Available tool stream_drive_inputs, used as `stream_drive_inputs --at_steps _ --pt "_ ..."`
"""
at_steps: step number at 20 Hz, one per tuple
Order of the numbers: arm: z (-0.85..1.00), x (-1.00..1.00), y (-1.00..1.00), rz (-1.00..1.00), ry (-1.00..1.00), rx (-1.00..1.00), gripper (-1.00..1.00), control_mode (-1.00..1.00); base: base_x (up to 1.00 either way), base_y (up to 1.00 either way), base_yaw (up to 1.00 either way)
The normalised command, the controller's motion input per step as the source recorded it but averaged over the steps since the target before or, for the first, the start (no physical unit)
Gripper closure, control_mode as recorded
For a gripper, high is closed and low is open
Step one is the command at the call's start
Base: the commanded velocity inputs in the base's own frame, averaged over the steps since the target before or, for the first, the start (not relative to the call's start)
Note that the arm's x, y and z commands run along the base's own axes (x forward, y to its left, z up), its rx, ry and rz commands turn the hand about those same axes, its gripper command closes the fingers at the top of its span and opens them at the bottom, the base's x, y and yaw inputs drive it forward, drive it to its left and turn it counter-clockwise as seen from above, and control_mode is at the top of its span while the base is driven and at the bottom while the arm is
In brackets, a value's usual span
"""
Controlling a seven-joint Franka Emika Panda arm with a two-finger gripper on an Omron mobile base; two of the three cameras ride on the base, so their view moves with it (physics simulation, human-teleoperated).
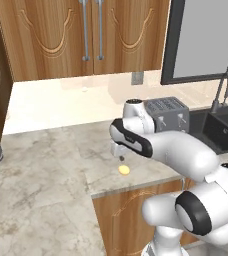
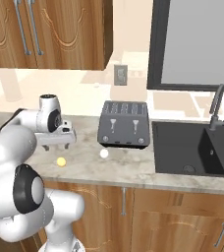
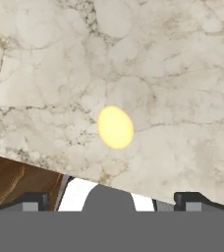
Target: Gather the eggs and milk located in the vicinity of the sink area and place them right next to the bowl.
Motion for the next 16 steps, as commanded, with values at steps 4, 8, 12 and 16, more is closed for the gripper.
stream_drive_inputs --at_steps 4,8,12,16 --pt "-0.23 0.13 0.0 0.1 0.01 0.0 -1.0 -1.0 0.0 0.0 0.0" --pt "-0.26 0.22 0.0 0.1 0.03 0.0 -1.0 -1.0 0.0 0.0 0.0" --pt "-0.25 0.19 0.01 0.09 0.05 0.0 -1.0 -1.0 0.0 0.0 0.0" --pt "-0.27 0.09 0.01 0.09 0.05 0.0 -1.0 -1.0 0.0 0.0 0.0"
